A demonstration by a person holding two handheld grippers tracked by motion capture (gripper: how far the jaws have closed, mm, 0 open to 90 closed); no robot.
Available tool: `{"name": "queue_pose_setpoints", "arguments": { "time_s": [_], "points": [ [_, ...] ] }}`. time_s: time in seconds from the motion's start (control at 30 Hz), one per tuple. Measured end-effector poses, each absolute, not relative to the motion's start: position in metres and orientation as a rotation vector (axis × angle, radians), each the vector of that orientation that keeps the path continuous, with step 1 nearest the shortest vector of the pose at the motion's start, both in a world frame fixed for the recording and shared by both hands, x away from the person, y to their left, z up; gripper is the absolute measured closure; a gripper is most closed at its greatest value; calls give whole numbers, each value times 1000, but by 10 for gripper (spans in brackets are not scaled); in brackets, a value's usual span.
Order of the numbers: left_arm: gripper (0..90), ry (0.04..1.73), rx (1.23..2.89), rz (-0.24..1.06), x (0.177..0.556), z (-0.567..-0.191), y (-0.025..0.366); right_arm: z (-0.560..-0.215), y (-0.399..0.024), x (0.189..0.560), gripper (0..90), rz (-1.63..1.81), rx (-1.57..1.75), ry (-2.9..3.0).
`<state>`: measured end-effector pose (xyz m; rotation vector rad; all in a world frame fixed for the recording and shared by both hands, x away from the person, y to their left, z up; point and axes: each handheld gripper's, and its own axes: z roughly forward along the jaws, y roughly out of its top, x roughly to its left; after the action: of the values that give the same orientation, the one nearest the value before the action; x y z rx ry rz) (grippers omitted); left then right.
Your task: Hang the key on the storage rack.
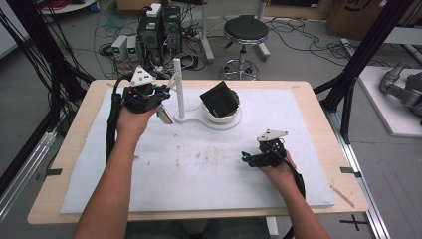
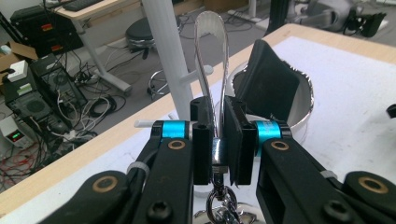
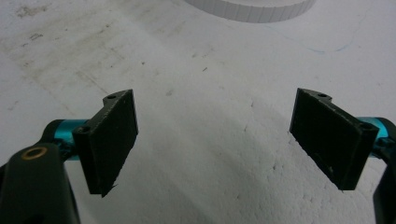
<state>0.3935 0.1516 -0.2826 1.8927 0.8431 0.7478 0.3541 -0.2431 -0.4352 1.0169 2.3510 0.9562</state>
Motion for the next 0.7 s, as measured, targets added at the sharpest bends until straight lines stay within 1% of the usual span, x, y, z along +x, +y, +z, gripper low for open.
{"name": "queue_pose_setpoints", "arguments": {
  "time_s": [0.7],
  "points": [
    [816,878,1956,769,411,-297,145,-439,-254,352,153,980,1051,2334]
  ]
}}
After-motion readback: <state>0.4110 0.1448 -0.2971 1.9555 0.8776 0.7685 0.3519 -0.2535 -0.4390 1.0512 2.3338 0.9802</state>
